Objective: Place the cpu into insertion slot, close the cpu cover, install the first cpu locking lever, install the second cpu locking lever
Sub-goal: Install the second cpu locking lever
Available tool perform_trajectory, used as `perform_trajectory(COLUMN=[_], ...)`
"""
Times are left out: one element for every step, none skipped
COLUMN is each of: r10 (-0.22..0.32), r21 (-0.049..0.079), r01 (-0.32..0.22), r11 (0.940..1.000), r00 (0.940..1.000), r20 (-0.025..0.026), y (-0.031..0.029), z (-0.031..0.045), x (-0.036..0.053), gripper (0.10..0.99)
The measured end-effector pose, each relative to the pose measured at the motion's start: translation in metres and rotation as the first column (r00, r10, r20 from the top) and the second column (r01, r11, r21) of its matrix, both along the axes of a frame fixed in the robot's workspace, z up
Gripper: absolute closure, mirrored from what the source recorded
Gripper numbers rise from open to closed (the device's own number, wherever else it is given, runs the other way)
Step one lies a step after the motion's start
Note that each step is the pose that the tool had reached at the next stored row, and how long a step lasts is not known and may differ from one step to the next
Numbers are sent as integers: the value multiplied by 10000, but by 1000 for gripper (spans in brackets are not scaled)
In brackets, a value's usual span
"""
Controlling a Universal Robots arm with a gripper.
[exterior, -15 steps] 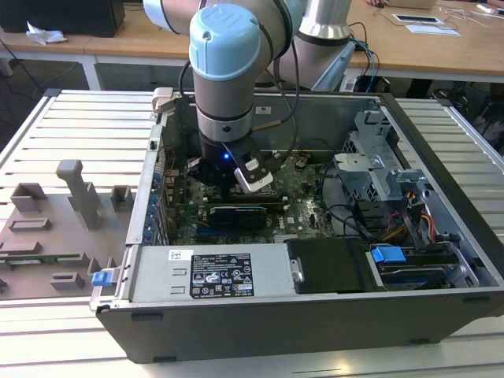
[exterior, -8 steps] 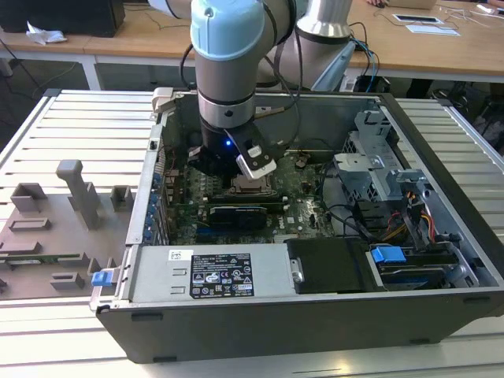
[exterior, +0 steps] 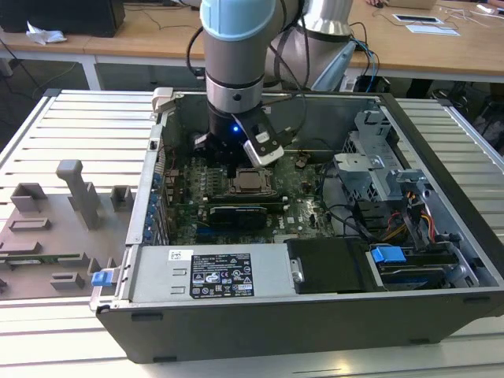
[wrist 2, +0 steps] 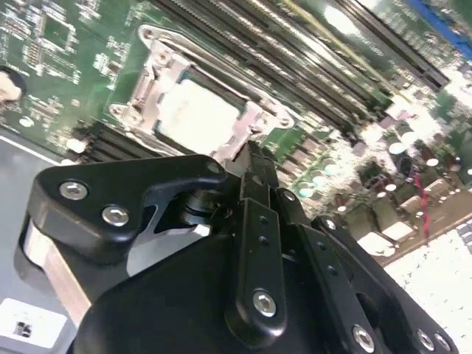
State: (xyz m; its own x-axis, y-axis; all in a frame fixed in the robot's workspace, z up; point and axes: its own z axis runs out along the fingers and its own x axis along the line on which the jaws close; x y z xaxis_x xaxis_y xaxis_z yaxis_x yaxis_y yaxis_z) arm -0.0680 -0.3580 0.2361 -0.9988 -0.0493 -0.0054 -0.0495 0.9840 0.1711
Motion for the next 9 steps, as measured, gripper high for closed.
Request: perform_trajectory(r10=[2, 0, 2, 0, -4, -4, -4, -8, -10], r21=[0, -2, -14, -46, -113, -207, -301, -452, -527], r01=[-2, 0, -2, 0, 2, 0, -2, -1, 0], r11=[10000, 10000, 10000, 10000, 9999, 9998, 9995, 9990, 9986], r00=[9999, 9999, 9998, 9998, 9998, 9998, 9998, 9998, 9998], r20=[-103, -169, -190, -192, -193, -192, -192, -192, -192], y=[14, 30, 50, 61, 75, 92, 106, 129, 141], z=[0, 1, 0, 0, 1, 3, 7, 18, 28], x=[90, 164, 201, 207, 214, 218, 219, 220, 220], gripper=[980, 980, 980, 980, 980, 980, 980, 980, 980])
